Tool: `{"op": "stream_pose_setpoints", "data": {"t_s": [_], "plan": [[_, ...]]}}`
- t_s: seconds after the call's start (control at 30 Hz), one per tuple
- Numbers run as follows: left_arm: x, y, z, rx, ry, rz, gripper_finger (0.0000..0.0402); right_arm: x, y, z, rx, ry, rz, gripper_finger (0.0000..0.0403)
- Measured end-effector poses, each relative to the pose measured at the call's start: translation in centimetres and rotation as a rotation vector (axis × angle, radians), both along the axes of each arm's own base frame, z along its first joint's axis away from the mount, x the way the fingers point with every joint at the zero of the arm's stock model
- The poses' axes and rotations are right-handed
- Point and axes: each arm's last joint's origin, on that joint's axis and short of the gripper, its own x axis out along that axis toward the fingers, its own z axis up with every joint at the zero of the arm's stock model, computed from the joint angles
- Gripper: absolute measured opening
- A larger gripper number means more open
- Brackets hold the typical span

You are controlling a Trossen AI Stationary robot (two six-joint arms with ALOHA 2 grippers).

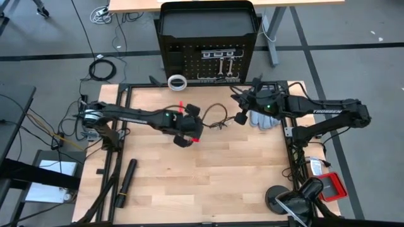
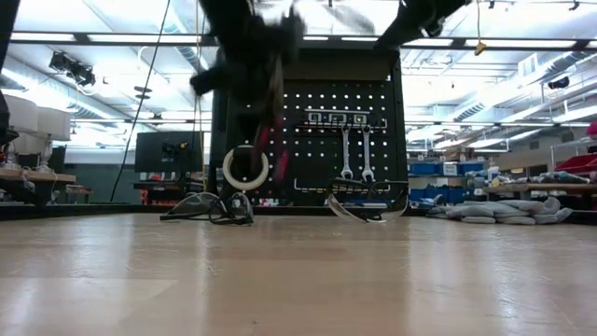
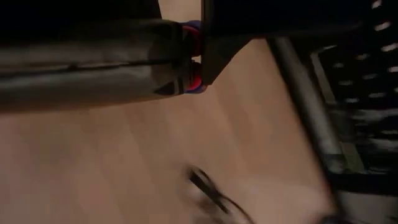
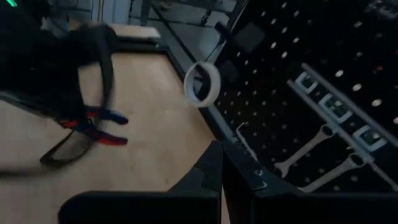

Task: Hang tools onto peg board
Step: Remove the blue-orange pliers from the black pegboard

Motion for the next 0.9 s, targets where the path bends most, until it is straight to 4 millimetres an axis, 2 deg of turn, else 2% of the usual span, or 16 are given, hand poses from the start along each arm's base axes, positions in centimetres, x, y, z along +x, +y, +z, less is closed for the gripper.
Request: {"op": "stream_pose_setpoints", "data": {"t_s": [0.13,0.27,0.43,0.63,0.9], "plan": [[0.9,0.0,-2.9,0.04,0.15,-0.073,0.0057,0.1,0.0,-1.3,0.004,0.005,0.006,0.0014],[2.2,0.0,-5.7,0.099,0.242,-0.131,0.0057,0.2,-0.1,-1.7,0.001,-0.014,0.004,0.0018],[3.2,-0.7,-7.7,0.168,0.284,-0.19,0.0057,0.2,-0.4,-1.8,-0.005,-0.016,-0.006,0.0016],[3.6,-2.1,-8.3,0.169,0.265,-0.209,0.0074,0.2,-0.7,-1.6,-0.005,-0.032,-0.021,0.0017],[3.6,-4.5,-8.1,0.088,0.195,-0.186,0.0184,0.3,-0.7,-1.5,-0.005,-0.046,-0.021,0.0077]]}}
